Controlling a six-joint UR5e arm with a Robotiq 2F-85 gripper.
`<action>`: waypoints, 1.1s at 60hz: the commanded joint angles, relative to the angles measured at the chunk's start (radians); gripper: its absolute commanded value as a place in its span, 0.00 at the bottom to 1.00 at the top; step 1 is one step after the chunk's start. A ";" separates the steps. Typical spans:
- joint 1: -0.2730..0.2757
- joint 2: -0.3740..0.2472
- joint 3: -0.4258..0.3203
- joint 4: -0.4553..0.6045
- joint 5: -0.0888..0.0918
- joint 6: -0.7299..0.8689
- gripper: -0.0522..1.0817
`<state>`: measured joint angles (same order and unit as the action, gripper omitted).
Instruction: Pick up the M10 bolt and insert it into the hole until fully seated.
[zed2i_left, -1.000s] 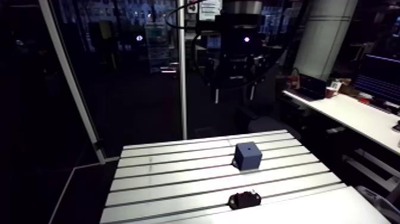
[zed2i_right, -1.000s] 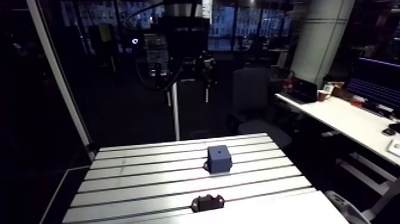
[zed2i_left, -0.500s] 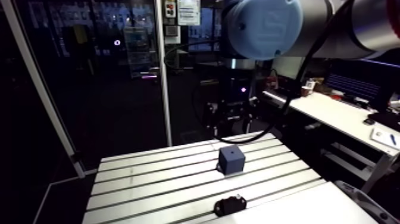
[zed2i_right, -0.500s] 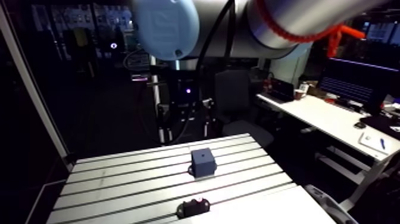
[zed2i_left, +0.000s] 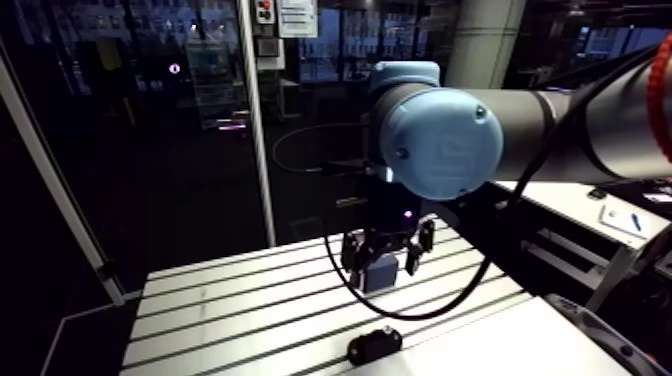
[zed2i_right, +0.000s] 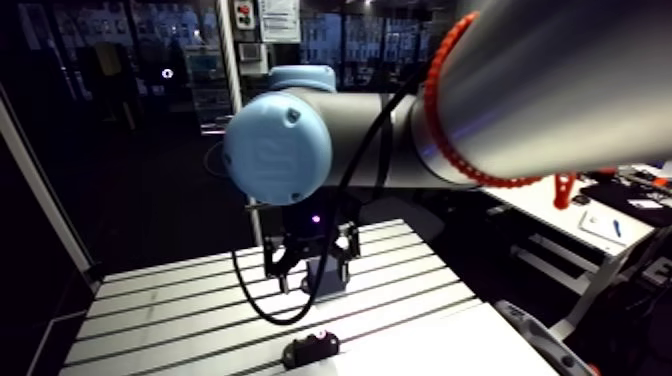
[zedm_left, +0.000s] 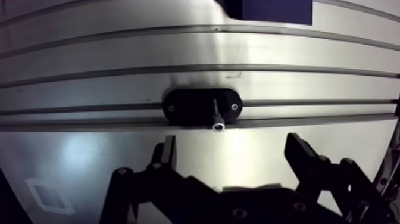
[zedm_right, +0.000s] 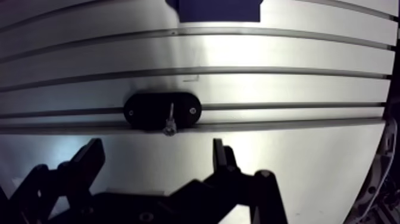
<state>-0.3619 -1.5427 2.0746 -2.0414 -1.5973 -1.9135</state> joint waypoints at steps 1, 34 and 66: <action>-0.002 0.011 0.032 -0.012 -0.003 -0.022 0.08; -0.014 0.065 0.071 -0.104 -0.002 -0.043 0.37; -0.014 0.075 0.084 -0.109 -0.003 -0.043 0.44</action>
<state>-0.3763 -1.4687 2.1507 -2.1493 -1.5991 -1.9567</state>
